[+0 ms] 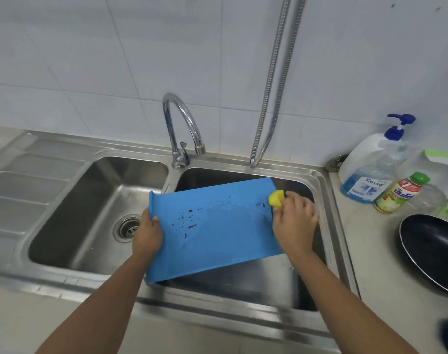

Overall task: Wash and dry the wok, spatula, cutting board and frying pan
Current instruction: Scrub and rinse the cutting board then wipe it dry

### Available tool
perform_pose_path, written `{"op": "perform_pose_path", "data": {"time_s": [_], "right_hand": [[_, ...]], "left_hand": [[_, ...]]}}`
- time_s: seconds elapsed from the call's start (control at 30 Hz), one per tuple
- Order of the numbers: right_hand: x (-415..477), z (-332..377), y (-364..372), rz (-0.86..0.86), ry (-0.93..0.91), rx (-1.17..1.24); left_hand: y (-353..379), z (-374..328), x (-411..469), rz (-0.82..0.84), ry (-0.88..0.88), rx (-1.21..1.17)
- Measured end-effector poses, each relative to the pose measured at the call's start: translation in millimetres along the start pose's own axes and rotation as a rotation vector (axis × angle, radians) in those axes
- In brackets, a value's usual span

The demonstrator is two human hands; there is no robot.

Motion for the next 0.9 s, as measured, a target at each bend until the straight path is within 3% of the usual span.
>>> {"op": "perform_pose_path", "data": {"time_s": [0.5, 0.67, 0.9], "right_hand": [[-21, 134, 67, 0.231, -0.237, 0.16], [-41, 178, 89, 0.5, -0.266, 0.347], [-103, 233, 99, 0.545, -0.582, 0.407]], "left_hand": [[-31, 20, 53, -0.05, -0.065, -0.049], [-31, 25, 62, -0.062, -0.105, -0.086], [-34, 25, 65, -0.091, -0.112, -0.085]]}}
Point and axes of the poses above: each hand's wrist, its own x-axis towards the middle knuckle, its own y-axis out of the palm, z = x × y, the point moved 9 cm from there along x, towards the middle knuckle, and after that the axes turned 6 degrees about -z, right-handed, at the moved point
